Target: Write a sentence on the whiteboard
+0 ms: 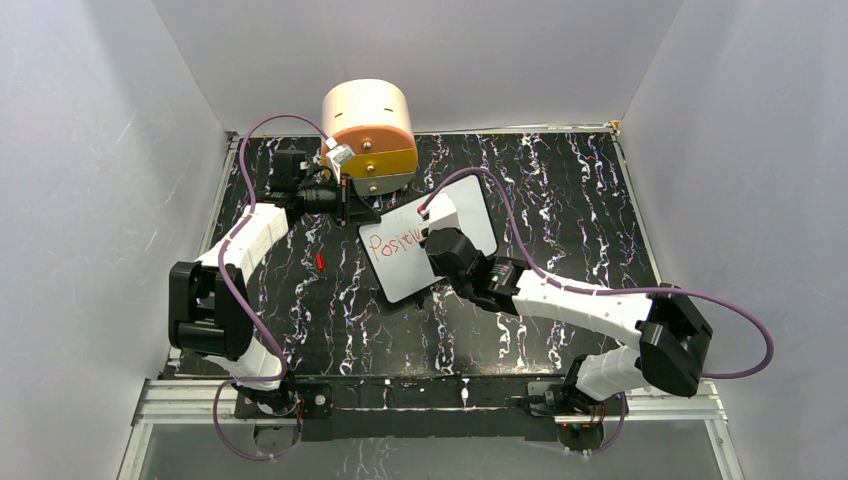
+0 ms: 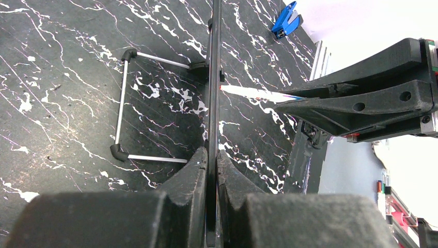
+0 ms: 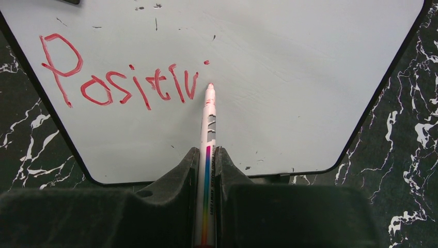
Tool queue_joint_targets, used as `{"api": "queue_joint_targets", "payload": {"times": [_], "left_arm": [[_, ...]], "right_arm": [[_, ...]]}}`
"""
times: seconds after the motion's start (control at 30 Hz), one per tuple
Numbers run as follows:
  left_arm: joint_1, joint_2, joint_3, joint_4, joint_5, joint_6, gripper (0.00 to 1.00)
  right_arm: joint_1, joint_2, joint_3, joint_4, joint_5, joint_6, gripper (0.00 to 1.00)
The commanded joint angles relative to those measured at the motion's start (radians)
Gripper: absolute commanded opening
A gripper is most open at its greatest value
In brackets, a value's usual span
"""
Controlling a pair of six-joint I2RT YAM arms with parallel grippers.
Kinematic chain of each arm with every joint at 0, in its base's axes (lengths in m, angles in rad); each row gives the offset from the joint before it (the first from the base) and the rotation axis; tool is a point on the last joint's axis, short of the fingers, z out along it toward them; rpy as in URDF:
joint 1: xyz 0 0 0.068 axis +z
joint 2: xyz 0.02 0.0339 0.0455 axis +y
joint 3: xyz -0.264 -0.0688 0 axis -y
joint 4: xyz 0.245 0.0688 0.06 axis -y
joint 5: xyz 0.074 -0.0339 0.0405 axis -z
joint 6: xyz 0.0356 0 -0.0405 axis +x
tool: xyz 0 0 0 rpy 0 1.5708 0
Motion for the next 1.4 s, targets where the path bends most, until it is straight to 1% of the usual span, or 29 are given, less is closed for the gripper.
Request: {"api": "queue_joint_targets", "payload": {"times": [0.0, 0.27, 0.5, 0.63, 0.73, 0.93, 1.07, 1.37], "left_arm": [[-0.009, 0.024, -0.017, -0.061, -0.065, 0.023, 0.00], [-0.009, 0.024, -0.016, -0.061, -0.061, 0.023, 0.00], [-0.009, 0.025, -0.015, -0.062, -0.057, 0.023, 0.00], [-0.009, 0.027, -0.015, -0.061, -0.051, 0.022, 0.00], [-0.009, 0.030, -0.015, -0.061, -0.052, 0.023, 0.00], [-0.009, 0.031, -0.016, -0.062, -0.056, 0.023, 0.00], [-0.009, 0.033, -0.016, -0.061, -0.057, 0.022, 0.00], [-0.009, 0.036, -0.014, -0.061, -0.058, 0.022, 0.00]], "right_arm": [[-0.005, -0.022, 0.009, 0.054, 0.005, 0.010, 0.00], [-0.006, -0.017, 0.013, 0.097, 0.020, 0.001, 0.00], [-0.005, 0.005, 0.021, 0.101, 0.033, -0.001, 0.00], [-0.006, 0.023, 0.028, 0.080, 0.033, 0.008, 0.00], [-0.006, 0.030, 0.034, 0.025, 0.029, 0.019, 0.00], [-0.005, 0.028, 0.033, -0.029, 0.000, 0.046, 0.00], [-0.006, 0.024, 0.037, -0.046, -0.020, 0.052, 0.00], [-0.005, 0.006, 0.037, -0.056, -0.007, 0.046, 0.00]]}}
